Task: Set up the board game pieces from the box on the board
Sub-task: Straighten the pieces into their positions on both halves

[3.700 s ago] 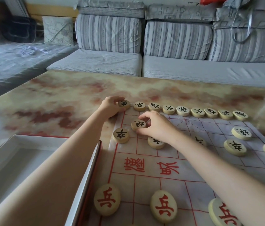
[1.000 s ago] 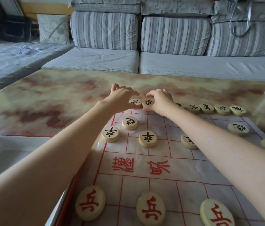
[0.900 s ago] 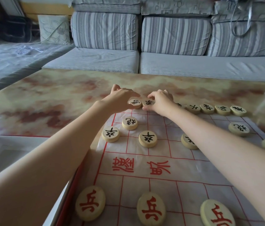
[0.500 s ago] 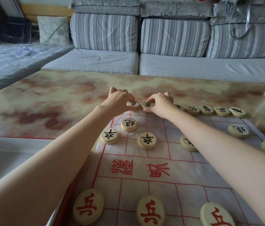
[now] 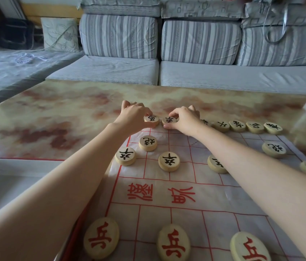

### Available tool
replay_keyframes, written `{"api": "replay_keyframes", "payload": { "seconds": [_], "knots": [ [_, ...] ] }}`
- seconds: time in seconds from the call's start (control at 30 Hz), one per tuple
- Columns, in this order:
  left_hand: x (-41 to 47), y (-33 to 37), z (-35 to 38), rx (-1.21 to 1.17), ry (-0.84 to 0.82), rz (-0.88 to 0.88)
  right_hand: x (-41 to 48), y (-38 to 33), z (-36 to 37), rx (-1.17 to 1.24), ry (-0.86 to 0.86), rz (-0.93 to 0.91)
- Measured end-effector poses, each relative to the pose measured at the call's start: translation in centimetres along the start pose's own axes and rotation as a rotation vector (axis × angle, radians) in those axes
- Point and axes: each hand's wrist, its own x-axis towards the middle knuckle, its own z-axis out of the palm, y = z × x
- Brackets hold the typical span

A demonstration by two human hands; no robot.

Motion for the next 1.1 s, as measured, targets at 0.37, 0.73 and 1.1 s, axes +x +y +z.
{"api": "replay_keyframes", "payload": {
  "seconds": [0.37,0.73,1.1],
  "knots": [
    [0.0,-0.1,0.2,0.013,-0.008,-0.004,0.2,0.5,0.4,-0.011,0.003,-0.028],
    [-0.1,0.1,0.2,0.023,-0.002,-0.003,0.4,0.9,0.7,-0.018,0.037,-0.033],
    [0.6,1.0,-1.5,-0.089,-0.029,-0.048,0.5,5.5,-2.4,0.198,0.016,0.030]
  ]
}}
